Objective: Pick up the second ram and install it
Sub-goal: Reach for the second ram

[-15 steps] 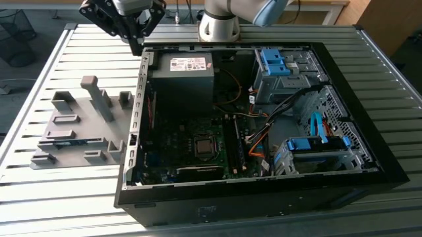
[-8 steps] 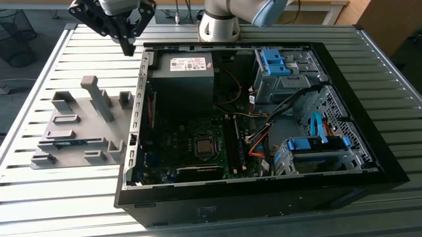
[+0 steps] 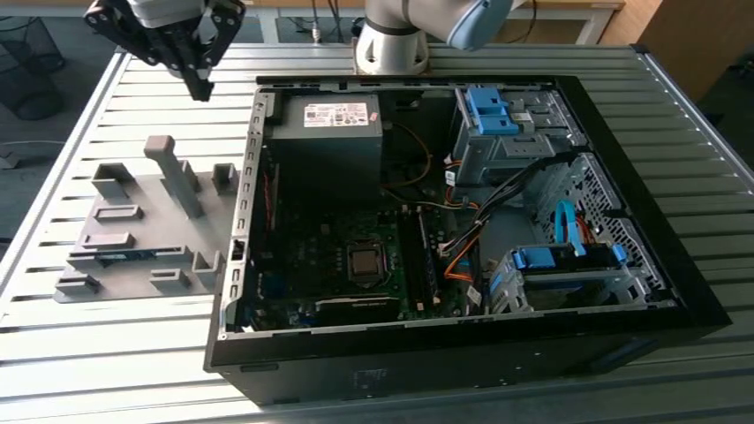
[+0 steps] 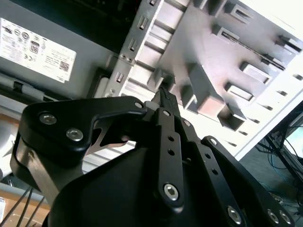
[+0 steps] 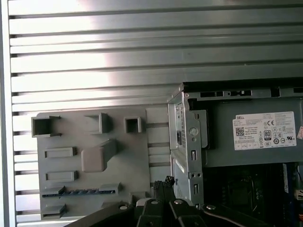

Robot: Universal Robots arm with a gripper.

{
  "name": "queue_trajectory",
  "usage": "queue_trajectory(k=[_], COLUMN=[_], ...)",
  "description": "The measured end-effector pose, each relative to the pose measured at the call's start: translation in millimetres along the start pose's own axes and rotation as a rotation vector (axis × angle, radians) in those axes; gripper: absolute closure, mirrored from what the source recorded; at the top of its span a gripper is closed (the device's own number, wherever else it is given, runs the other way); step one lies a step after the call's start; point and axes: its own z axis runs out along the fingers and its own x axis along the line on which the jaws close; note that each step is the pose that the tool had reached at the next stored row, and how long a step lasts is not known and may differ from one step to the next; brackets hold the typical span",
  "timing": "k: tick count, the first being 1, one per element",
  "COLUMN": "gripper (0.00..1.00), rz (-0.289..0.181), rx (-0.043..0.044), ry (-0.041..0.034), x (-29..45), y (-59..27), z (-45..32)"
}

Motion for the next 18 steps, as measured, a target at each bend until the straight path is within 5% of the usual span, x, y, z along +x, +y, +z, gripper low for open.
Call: queue_trajectory(k=[8,18], gripper=[0.89,0.89], rz=[0.000,0.000], rx=[-0.0001,0.0000], ry=[-0.0001,0.0000], x=[24.8,70.1], y=[-12.6,-18.6], z=[0.0,-0.6])
